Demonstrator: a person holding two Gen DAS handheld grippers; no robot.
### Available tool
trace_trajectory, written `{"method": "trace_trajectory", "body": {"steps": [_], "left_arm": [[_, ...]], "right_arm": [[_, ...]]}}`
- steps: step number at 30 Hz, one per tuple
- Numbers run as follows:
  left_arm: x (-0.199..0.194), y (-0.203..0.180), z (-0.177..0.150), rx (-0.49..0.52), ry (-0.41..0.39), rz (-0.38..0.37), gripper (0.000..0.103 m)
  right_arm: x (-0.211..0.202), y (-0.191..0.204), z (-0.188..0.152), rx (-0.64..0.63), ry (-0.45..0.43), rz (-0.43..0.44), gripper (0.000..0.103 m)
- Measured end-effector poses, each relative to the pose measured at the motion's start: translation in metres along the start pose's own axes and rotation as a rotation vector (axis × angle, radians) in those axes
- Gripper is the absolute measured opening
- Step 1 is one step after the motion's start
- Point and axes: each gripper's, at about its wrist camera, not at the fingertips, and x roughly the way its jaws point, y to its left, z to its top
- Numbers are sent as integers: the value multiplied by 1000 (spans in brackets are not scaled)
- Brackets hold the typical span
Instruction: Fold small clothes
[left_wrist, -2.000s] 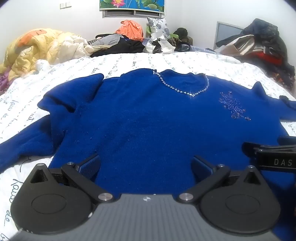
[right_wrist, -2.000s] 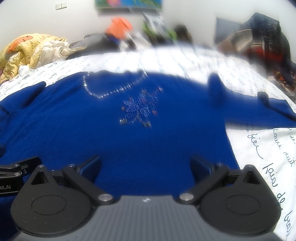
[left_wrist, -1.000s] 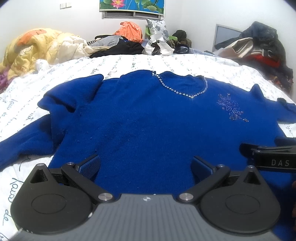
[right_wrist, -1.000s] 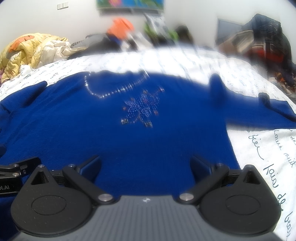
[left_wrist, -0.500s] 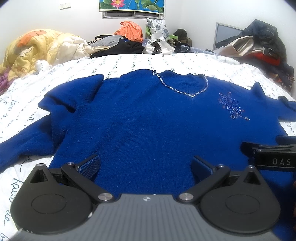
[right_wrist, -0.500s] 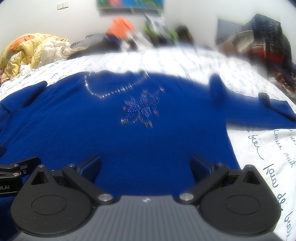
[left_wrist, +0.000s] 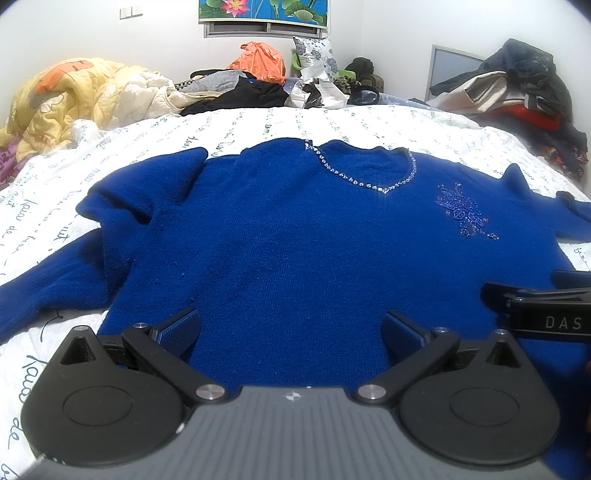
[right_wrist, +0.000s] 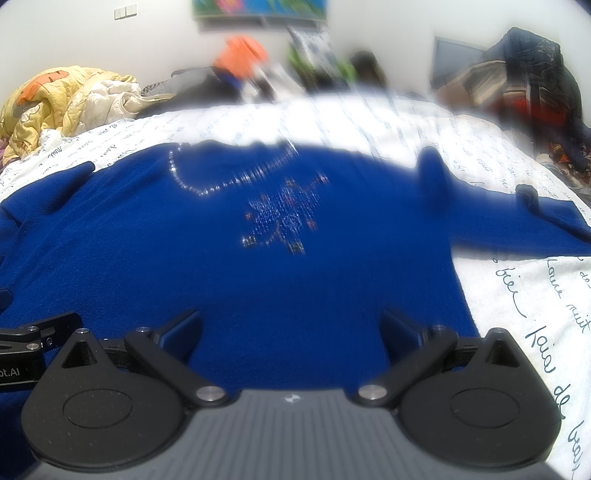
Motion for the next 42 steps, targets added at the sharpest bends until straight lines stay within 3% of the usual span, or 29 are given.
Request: {"method": "trace_trajectory", "body": {"steps": [38,40,42], "left_arm": [[0,0,0,0,0,0,103],[0,-1,0,0,0,0,103],[0,0,0,0,0,0,103]], "right_arm": [[-2,-1,1,-2,8,6,103],[-3,-6,4,-18,33,48,103],[-10,-26,11,28,37,159,103]]}}
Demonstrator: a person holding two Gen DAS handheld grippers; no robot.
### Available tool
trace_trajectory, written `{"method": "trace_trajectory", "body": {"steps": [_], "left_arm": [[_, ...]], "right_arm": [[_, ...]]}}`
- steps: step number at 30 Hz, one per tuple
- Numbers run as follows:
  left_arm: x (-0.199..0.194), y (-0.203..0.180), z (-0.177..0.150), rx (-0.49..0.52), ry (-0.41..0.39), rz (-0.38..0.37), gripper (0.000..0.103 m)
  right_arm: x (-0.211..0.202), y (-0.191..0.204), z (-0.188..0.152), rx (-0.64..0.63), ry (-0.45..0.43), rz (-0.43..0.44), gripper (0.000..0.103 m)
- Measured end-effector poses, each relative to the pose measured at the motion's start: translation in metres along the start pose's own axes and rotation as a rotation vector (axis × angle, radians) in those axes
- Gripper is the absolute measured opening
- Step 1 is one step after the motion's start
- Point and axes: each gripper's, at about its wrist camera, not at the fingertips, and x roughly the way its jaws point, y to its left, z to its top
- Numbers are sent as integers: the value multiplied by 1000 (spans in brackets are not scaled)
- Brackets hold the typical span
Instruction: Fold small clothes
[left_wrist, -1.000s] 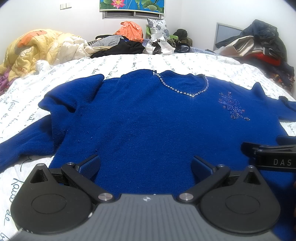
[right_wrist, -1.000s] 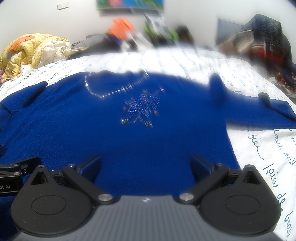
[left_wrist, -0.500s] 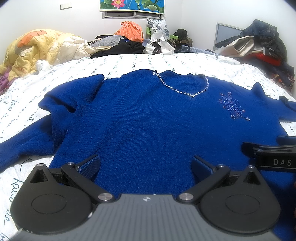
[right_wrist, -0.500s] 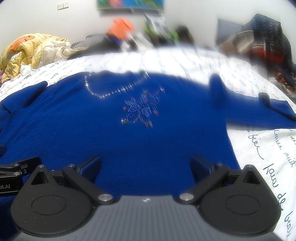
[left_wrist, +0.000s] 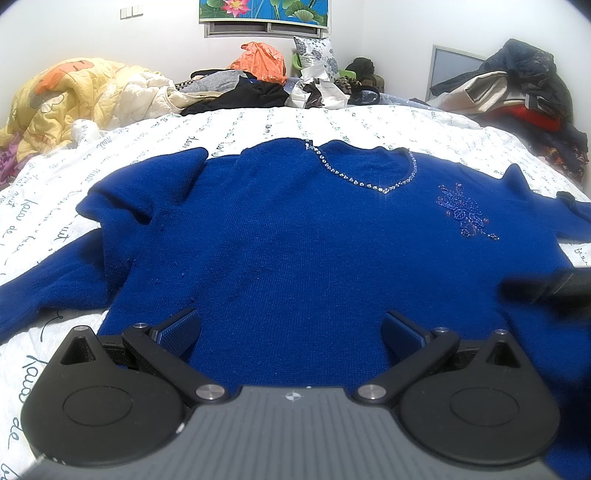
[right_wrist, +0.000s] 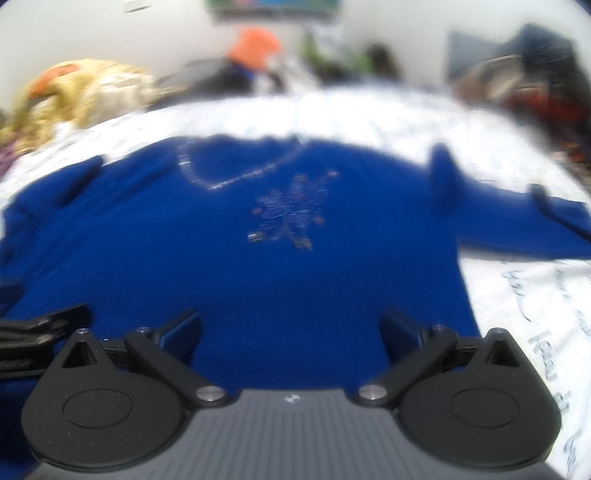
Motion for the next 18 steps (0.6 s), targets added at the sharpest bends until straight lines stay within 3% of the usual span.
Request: {"method": "trace_trajectory", "body": {"steps": [2,4,6,8,10,11,12,14,16,18], "left_arm": [[0,0,0,0,0,1,103],[0,0,0,0,0,1,103],[0,0,0,0,0,1,103],[0,0,0,0,0,1,103],[0,0,0,0,0,1,103],[0,0,0,0,0,1,103],[0,-1,0,0,0,1,103],[0,0,0,1,0,1,103],[0,-1,0,1,0,2,103],[0,0,0,1,0,1,103]], "right_arm": [[-18,-31,9,106,-70,78,103],[-37,-71,20,205,-189,99,103],[-52,-113,33,266,-312,23,103],[-55,-143,46,210,-388,-139,103],[-42,-164,57,70,-376,-337,103],[-33,-175,61,14,-344,-392,98],[-23,-184,63,-28,-296,-414,93],[-3,-197,66,-102,-204,-463,71],[7,-204,66,-140,-187,-497,68],[14,-215,70,-110,-168,-471,68]]}}
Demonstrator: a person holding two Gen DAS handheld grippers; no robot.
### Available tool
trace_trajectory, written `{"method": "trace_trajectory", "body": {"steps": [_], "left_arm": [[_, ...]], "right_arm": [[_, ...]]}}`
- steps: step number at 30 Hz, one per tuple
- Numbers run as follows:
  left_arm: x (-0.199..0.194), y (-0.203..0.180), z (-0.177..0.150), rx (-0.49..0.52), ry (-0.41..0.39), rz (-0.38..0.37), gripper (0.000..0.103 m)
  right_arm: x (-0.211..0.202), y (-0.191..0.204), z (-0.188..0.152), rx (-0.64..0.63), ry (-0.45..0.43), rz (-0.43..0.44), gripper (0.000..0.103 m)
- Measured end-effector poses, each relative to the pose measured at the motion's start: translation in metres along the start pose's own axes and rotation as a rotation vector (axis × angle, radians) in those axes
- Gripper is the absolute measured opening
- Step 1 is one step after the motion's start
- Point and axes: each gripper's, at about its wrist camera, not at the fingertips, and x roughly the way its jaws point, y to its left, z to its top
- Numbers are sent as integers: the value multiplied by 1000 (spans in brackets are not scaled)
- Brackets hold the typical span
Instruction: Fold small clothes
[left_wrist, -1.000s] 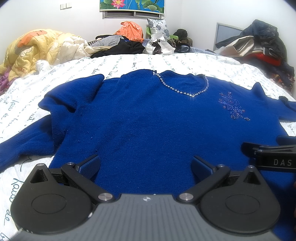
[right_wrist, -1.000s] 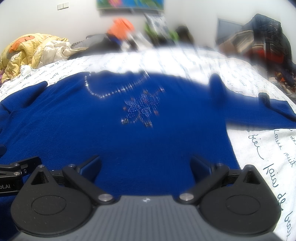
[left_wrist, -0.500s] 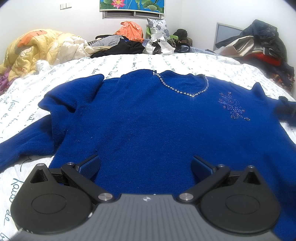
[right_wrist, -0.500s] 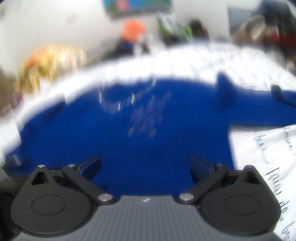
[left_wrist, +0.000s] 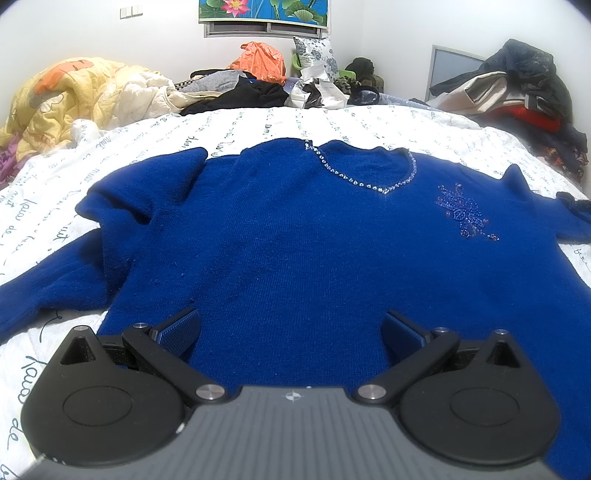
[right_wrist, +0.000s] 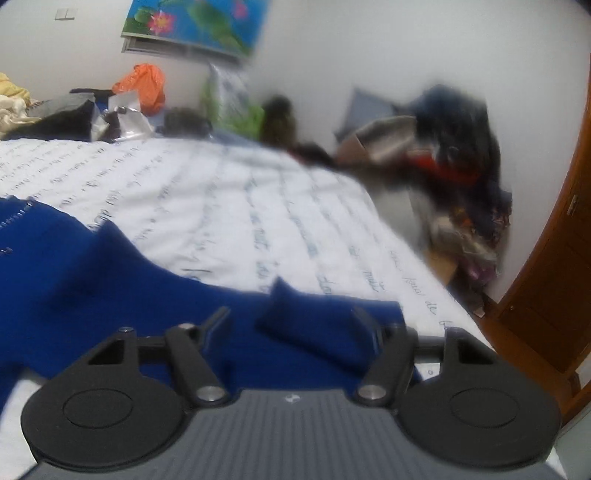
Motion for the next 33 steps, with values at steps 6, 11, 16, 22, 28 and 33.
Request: {"method": "trace_trajectory", "body": {"steps": [6,11,16,22,28,33], "left_arm": [[0,0,0,0,0,0,103],[0,0,0,0,0,0,103],[0,0,0,-1,0,-1,103],[-8,22,23,-153,12,-217,103],[21,44,60,-476,135,-497,103],[46,9,81,-433,191,-527,96]], "right_arm": [[29,-14,-6,77,78,47,68],[40,-32,-7,213,96,87,30],[43,-55,-4,399,117,99,6],[-41,23,24,384,-26,444,6],[-103,120,-3,386,69,758,85],[-125,121,-54,415,61,755,85]]}}
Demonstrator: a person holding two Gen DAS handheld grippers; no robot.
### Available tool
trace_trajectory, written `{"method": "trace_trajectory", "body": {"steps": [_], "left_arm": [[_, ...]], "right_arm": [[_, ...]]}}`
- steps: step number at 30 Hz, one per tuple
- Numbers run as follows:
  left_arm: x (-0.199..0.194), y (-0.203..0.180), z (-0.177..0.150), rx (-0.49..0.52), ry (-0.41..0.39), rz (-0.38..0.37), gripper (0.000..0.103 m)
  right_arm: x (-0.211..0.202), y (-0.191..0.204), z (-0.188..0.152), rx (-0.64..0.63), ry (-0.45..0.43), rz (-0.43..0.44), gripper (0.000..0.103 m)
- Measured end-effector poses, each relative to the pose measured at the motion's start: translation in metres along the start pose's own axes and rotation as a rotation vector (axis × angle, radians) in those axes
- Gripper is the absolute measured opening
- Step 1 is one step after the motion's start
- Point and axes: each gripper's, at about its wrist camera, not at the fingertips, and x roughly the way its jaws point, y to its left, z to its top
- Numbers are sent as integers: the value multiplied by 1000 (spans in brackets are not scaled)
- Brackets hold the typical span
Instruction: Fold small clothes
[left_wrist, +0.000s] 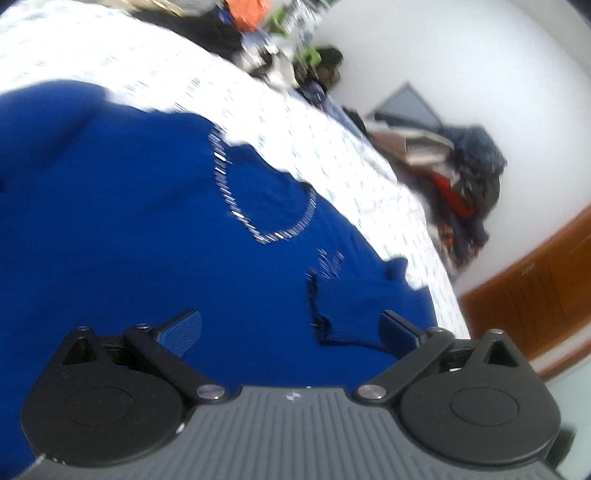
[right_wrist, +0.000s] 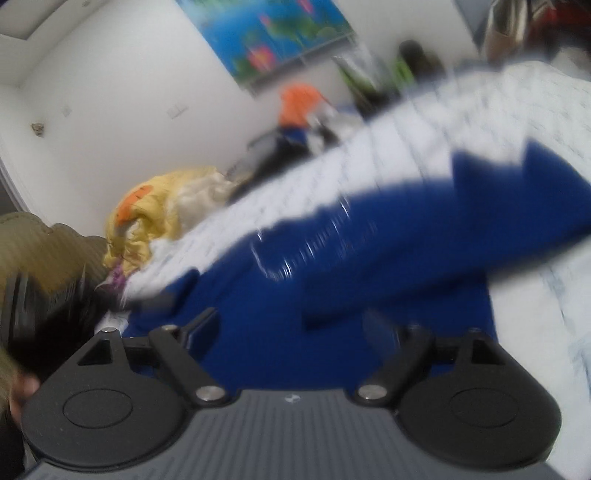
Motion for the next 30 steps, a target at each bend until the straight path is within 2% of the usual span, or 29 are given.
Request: {"method": "trace_trajectory", "body": {"steps": [2,3,5,6,7,9,10,11,13,17,19,21,23,26,30], "left_arm": [[30,-19,4,18,73,-34,93],[46,-29,4,34,95,-15,90],[76,-40,6,64,125,65,74],[83,-47,5,103,92,82,74],[91,-55,5,145,79,120,69],[104,-71,1,250,69,185,42],[109,-77,0,302,79,218,5],[112,-82,-3,352,71,252,6],[105,-88,-4,398,41,261,6],[53,-88,15,468,-107,246,6],[23,-71,31,462,-181,294,6],[-1,-44,46,438,-233,375,6],[-17,-12,56,391,-234,461,6],[-27,37,60,309,-183,566,6],[-26,64,45,298,-126,618,6]], "right_arm": [[4,-3,-7,-12,38,-35,85],[5,-8,-8,13,35,-20,85],[4,-15,-8,39,15,-7,85],[5,-19,-7,64,21,-1,85],[3,-22,-7,86,10,13,85],[2,-27,-9,111,2,34,85],[2,-29,-9,120,-1,42,85],[3,-31,-9,128,-3,47,85],[2,-29,-9,127,-4,49,85],[2,-26,-12,109,-1,42,86],[0,-26,-13,109,0,46,86],[1,-27,-13,117,-2,52,86],[1,-28,-12,122,-4,55,86],[3,-27,-12,116,-3,51,87],[4,-26,-11,103,0,44,87]]}}
